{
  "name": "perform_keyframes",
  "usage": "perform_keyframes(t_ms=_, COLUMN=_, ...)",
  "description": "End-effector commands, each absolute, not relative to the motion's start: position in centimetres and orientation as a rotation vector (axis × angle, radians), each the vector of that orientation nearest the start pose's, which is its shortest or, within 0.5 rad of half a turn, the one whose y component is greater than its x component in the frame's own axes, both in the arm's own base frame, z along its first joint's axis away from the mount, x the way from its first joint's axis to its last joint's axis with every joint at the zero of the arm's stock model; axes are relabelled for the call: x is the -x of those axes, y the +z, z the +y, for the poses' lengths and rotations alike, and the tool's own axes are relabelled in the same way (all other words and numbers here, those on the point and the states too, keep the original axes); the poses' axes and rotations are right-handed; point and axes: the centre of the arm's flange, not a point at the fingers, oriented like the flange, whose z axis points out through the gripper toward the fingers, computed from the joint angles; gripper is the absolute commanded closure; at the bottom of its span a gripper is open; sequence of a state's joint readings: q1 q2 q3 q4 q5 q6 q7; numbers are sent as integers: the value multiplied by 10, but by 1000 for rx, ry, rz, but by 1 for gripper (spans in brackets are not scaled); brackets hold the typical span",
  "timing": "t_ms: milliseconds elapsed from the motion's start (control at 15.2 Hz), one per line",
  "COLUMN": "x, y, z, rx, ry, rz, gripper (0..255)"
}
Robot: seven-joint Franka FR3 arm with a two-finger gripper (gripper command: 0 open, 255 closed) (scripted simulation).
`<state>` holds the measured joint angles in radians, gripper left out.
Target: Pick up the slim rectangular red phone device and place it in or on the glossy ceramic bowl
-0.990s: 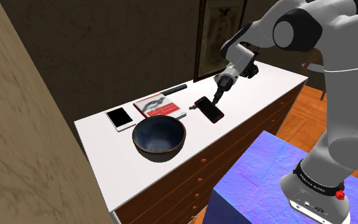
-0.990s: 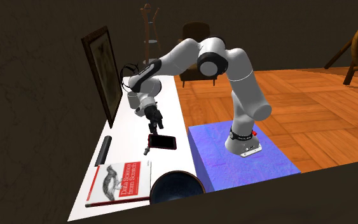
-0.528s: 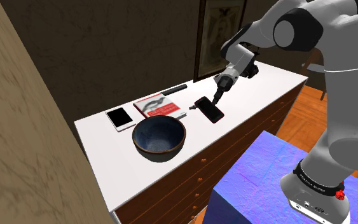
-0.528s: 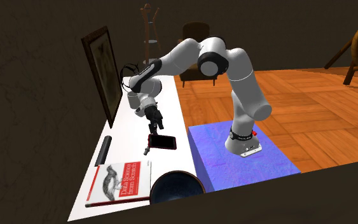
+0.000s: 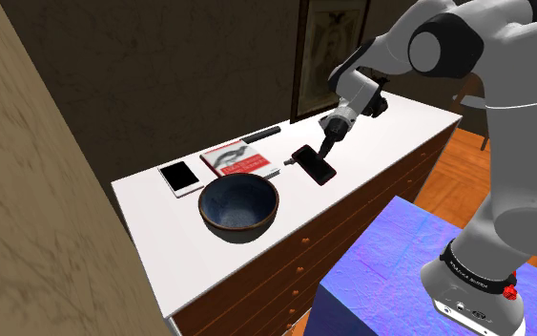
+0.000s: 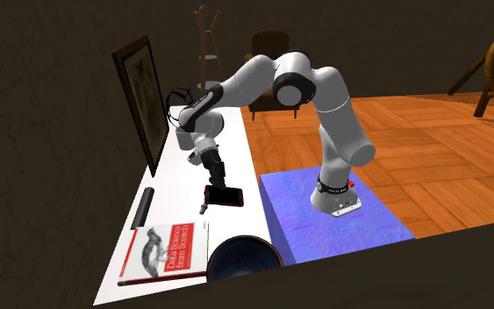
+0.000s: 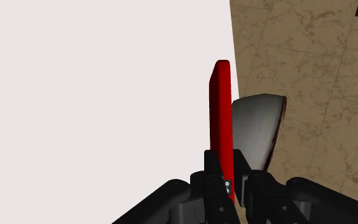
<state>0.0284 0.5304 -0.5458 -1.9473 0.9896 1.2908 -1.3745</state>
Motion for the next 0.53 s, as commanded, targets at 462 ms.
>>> perform_keyframes(t_ms=462, x=-506, y=262, z=-151, rx=1882, ry=-13, rz=-427, gripper=255)
